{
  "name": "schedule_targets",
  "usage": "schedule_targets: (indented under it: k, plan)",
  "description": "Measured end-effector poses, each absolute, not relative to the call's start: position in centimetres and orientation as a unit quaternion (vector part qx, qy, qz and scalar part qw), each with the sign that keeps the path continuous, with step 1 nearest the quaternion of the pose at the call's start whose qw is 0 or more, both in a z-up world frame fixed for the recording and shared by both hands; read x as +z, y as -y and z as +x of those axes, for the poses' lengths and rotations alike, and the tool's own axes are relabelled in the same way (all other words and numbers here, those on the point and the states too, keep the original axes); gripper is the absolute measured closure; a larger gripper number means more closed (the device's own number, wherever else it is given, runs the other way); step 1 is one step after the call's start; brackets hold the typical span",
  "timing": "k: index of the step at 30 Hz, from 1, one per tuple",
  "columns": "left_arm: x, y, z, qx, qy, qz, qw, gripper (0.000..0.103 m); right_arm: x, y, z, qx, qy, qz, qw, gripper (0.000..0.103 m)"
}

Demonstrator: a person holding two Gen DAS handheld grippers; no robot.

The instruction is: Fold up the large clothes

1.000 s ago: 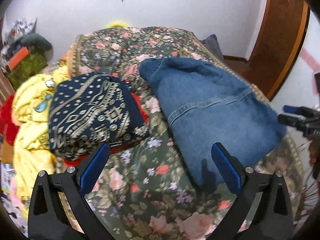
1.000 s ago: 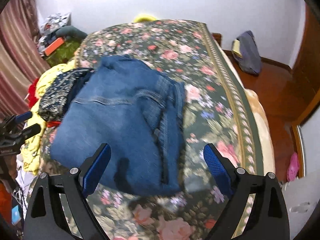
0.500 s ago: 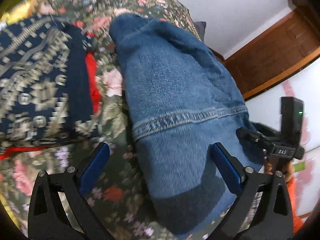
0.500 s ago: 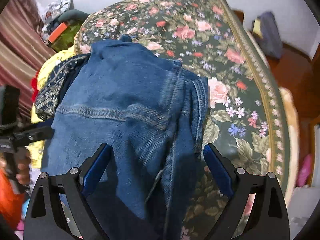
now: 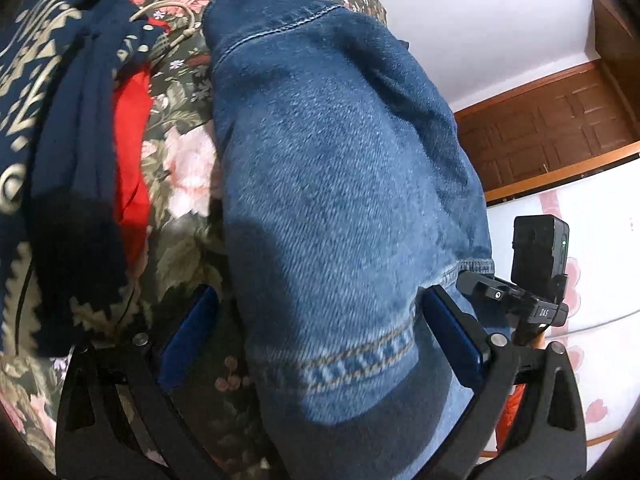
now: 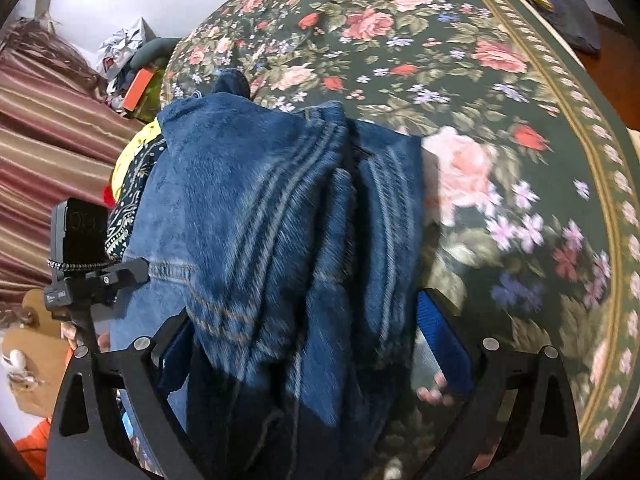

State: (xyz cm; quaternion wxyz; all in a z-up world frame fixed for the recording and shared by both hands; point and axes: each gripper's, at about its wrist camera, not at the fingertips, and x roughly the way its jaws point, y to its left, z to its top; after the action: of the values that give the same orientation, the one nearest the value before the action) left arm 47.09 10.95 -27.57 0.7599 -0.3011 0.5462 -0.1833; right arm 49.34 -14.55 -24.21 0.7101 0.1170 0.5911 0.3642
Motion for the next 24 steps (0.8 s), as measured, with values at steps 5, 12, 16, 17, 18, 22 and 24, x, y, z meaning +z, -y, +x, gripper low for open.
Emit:
schedule_targets:
  k: [5, 12, 16, 17, 18, 22, 24]
  plan:
    - [-27.6, -10.8, 48.2, -0.208, -0.546, -0.32, 0.746, 0.026, -24.1, 14.4, 50.1, 0.363, -0.587, 0.128, 0.712, 0.016]
    - [-24.9, -9.7, 48.3, -0.205, -0.53, -0.292, 0.77, 0.05, -21.9, 14.5, 49.1, 0.348, -0.578, 0.127, 0.727, 0.048]
    - [-20.9, -8.7, 47.5, -0.218, -0.504, -0.265, 0.793, 0.057, -19.0, 13.8, 48.1, 0.349, -0.558, 0.126, 0.742, 0.06]
    - [-19.5, -8.7, 47.1, -0.221, -0.493, -0.259, 0.801, 0.058, -18.1, 13.5, 47.8, 0.351, -0.551, 0.122, 0.747, 0.061]
    - [-18.6, -8.7, 46.8, -0.222, -0.485, -0.254, 0.807, 0.059, -17.5, 13.1, 47.6, 0.352, -0.547, 0.12, 0.75, 0.062]
    - [-12.9, -10.9, 44.7, -0.229, -0.435, -0.229, 0.84, 0.059, -13.8, 11.3, 46.1, 0.366, -0.513, 0.11, 0.769, 0.063]
    - [-10.3, -12.1, 43.2, -0.225, -0.408, -0.215, 0.859, 0.059, -11.9, 10.1, 45.4, 0.373, -0.494, 0.103, 0.778, 0.063]
